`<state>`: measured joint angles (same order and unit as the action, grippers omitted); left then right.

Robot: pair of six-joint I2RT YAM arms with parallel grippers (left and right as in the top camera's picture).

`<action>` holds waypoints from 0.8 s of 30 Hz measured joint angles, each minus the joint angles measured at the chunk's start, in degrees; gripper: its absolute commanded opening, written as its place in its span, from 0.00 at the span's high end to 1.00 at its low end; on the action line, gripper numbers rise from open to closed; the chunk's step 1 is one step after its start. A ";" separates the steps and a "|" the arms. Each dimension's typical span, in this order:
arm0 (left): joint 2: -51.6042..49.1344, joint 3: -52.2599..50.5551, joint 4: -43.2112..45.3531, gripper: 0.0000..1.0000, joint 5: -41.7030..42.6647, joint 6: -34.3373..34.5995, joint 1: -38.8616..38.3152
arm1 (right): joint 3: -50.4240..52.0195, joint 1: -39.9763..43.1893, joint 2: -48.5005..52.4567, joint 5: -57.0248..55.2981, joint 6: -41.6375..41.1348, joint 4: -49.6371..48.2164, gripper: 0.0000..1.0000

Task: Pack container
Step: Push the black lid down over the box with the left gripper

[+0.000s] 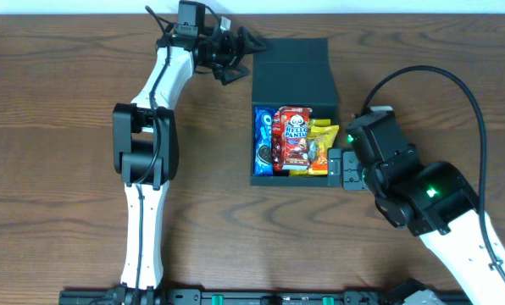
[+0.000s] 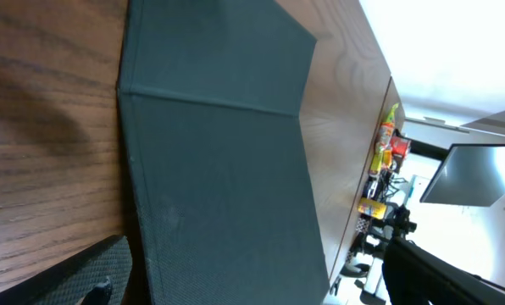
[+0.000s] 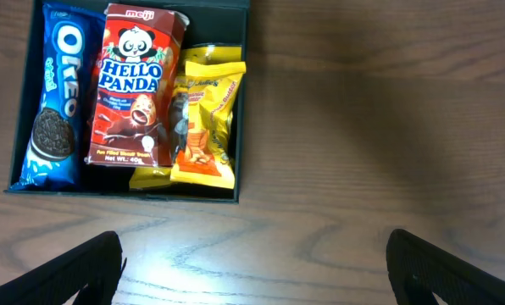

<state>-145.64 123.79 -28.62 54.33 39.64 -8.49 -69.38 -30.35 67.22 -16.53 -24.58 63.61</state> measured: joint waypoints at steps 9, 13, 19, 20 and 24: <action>-0.02 0.02 -4.09 0.05 -3.48 -1.60 -0.35 | 0.00 0.00 0.00 -0.02 0.00 0.00 0.01; -0.02 0.02 -4.17 0.05 -4.35 -2.21 -1.27 | 0.00 0.00 0.00 -0.02 0.00 -0.02 0.01; -0.02 0.02 -4.17 0.05 -5.49 -2.23 -3.72 | 0.00 0.00 0.00 -0.02 0.00 0.00 0.01; -0.02 0.02 -4.17 0.05 -5.49 -2.21 -4.09 | 0.00 0.00 0.00 -0.02 0.00 0.00 0.01; -0.02 0.02 -4.17 0.05 -5.86 -2.25 -5.22 | 0.00 0.00 0.00 -0.02 0.00 0.00 0.01</action>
<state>-145.67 123.81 -32.80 48.47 37.39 -13.72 -69.38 -30.35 67.22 -16.56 -24.58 63.61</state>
